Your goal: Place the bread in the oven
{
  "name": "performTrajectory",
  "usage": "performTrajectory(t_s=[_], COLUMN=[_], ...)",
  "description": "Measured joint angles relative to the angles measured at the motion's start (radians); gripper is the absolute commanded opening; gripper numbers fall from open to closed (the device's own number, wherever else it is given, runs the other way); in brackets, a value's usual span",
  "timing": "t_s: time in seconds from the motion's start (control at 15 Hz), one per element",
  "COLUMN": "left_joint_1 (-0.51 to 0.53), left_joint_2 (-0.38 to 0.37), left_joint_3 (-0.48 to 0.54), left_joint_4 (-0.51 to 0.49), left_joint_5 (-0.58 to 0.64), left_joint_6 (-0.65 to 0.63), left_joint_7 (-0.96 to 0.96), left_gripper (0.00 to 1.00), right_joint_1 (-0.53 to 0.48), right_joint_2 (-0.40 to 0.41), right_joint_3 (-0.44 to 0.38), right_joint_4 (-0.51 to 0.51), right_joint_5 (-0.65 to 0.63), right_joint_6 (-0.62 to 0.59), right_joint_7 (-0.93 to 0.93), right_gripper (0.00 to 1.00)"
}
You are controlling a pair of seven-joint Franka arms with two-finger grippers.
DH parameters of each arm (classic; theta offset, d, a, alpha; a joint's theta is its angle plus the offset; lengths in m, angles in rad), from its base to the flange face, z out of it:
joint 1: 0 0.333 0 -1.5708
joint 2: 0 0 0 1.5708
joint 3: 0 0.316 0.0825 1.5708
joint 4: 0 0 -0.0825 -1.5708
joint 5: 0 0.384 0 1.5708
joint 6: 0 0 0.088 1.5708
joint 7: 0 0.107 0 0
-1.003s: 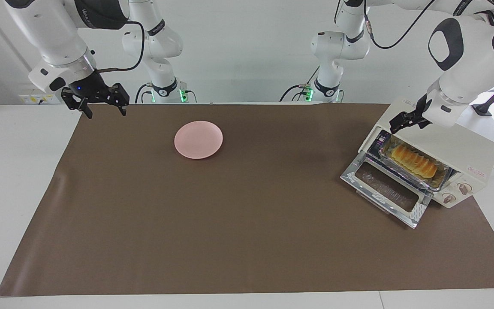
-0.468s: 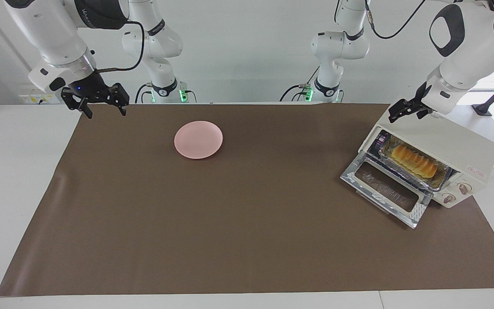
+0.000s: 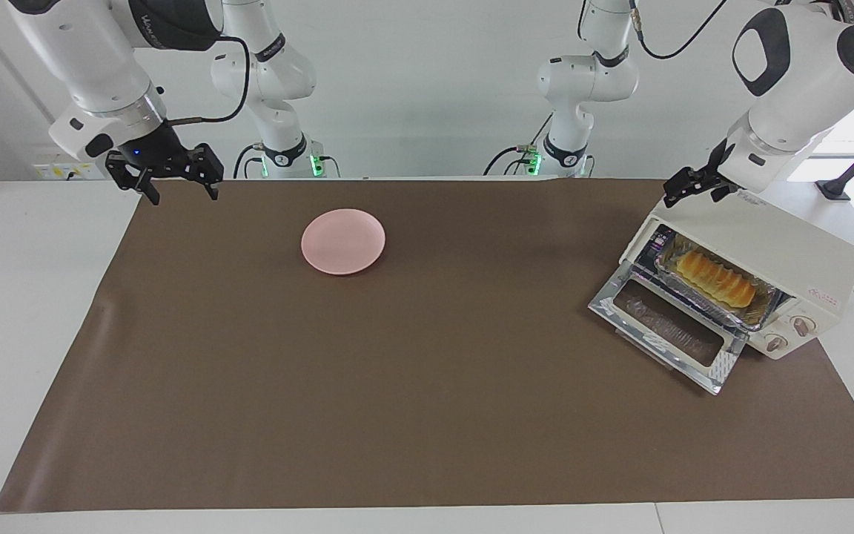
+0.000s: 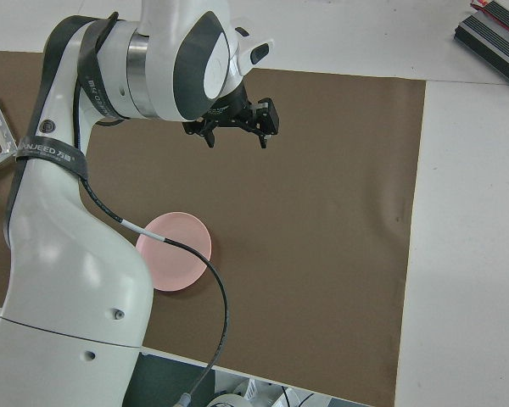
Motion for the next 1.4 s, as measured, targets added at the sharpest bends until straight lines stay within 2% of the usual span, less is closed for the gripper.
performTrajectory(t_s=[0.47, 0.8, 1.14, 1.4], left_joint_1=[0.0, 0.0, -0.001, 0.002], left_joint_2=[-0.001, -0.002, -0.002, -0.001], left_joint_3=[-0.014, -0.028, -0.085, -0.082], left_joint_4=[0.002, 0.033, 0.057, 0.064], left_joint_5=[0.0, 0.001, 0.006, 0.006], left_joint_6=[0.058, 0.055, 0.055, 0.055], left_joint_7=[0.0, 0.001, 0.002, 0.002], left_gripper=[1.0, 1.0, 1.0, 1.0], right_joint_1=[0.0, 0.0, 0.0, 0.0], right_joint_2=[0.0, 0.0, 0.0, 0.0], right_joint_3=[0.0, 0.0, 0.0, 0.0], right_joint_4=[0.0, 0.0, 0.0, 0.0], right_joint_5=[0.0, 0.0, 0.0, 0.0], right_joint_6=[0.0, 0.0, 0.0, 0.0], right_joint_7=[0.0, 0.0, 0.0, 0.0], right_gripper=[1.0, 1.0, 1.0, 1.0])
